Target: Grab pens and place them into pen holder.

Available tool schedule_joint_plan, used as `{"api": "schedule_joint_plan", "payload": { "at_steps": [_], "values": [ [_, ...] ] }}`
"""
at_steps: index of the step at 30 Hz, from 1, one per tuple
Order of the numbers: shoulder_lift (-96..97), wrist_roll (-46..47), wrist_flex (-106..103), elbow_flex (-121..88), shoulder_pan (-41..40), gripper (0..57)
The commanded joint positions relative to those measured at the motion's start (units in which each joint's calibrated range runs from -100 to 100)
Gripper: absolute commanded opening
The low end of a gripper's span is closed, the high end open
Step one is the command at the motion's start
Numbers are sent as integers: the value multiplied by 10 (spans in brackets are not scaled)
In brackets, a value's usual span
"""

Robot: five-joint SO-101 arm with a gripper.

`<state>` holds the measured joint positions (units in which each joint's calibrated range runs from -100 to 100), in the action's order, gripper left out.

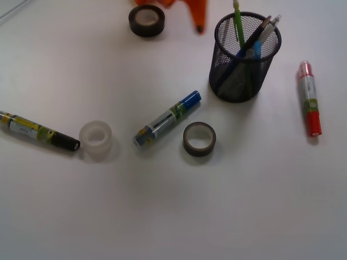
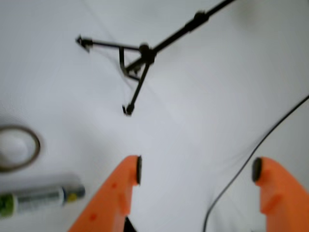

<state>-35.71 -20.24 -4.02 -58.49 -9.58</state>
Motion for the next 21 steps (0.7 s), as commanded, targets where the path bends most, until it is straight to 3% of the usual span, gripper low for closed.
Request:
{"api": "schedule_joint_plan", "payload": {
  "at_steps": [1, 7, 21],
  "values": [
    [-68, 54, 177, 33, 57, 183],
    [-230, 98, 378, -37, 104, 5],
    [-634, 124, 578, -354, 105, 4]
  ]
}}
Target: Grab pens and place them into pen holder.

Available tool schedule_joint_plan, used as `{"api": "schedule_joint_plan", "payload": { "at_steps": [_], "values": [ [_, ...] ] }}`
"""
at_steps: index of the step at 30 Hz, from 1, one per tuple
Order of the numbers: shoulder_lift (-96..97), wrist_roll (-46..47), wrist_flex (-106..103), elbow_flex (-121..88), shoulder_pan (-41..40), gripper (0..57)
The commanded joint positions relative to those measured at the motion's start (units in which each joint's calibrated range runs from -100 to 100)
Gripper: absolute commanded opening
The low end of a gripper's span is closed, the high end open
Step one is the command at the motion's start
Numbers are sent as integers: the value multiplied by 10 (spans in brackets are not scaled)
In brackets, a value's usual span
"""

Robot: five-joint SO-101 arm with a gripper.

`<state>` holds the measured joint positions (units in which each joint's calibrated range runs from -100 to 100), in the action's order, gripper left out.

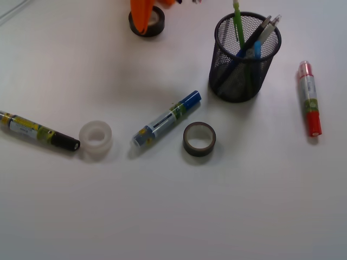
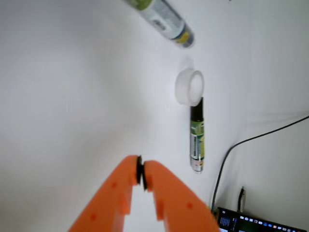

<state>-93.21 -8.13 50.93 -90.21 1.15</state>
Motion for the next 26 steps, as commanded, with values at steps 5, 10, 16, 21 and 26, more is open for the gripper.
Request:
{"api": "schedule_joint_plan", "payload": {
  "at_steps": [5, 10, 16, 21, 26],
  "values": [
    [-59, 31, 81, -42, -7, 4],
    [-59, 39, 126, -51, -7, 4],
    [-59, 48, 138, -47, -6, 4],
    [-58, 48, 136, -47, -8, 4],
    [-58, 47, 135, -47, -7, 4]
  ]
}}
